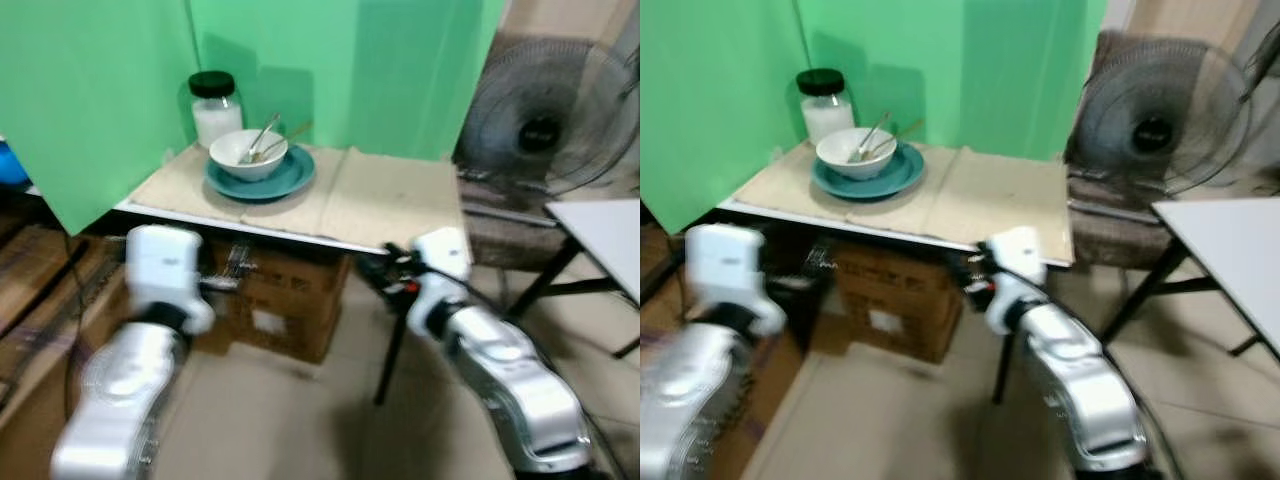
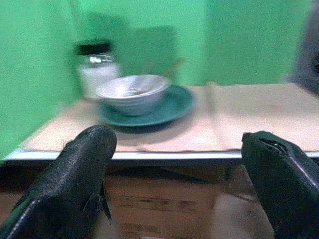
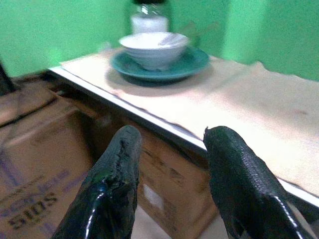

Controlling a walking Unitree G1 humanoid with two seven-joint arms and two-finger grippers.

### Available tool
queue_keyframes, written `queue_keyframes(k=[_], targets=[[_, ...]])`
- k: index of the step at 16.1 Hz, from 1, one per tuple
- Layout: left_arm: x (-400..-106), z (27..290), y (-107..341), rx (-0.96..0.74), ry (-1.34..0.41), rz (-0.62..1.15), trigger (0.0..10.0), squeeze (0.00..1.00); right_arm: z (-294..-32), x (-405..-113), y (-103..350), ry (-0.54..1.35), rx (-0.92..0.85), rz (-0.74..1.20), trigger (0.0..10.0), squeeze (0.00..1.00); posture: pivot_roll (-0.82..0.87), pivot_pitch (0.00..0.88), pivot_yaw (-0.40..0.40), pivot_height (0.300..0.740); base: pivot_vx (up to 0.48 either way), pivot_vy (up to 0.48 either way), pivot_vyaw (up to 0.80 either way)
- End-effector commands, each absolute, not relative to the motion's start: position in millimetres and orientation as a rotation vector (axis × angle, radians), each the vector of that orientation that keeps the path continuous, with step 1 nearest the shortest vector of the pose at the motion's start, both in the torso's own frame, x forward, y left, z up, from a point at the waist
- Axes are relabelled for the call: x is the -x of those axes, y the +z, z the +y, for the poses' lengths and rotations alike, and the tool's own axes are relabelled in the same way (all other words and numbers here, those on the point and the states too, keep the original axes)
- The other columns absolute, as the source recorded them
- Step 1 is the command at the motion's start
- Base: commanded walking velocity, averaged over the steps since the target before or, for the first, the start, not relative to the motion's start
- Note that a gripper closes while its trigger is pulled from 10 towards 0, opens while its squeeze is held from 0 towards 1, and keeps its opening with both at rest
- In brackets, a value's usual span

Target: Setting the table

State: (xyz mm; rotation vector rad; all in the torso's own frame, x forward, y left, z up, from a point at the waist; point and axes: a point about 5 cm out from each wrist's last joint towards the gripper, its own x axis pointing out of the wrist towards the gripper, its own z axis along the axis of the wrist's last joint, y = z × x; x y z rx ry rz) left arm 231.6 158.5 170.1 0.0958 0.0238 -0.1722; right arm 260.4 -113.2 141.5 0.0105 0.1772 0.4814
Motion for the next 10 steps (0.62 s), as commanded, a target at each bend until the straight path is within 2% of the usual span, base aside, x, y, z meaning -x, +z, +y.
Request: queue_keyframes(k=[1,10], targets=[[-231.6,164.8,172.5,-0.112,-0.149,0.017,10.0,0.00,-109.3,-261.1,144.4,0.495,-0.014,0.167,10.0,0.00,-0.07,0.000,0.000,0.740,0.326,0.000,0.00],[-234.1,166.0,172.1,-0.116,-0.149,0.016,10.0,0.00,-110.3,-263.9,144.5,0.484,-0.014,0.169,10.0,0.00,-0.07,0.000,-0.008,0.740,0.325,0.000,0.00]])
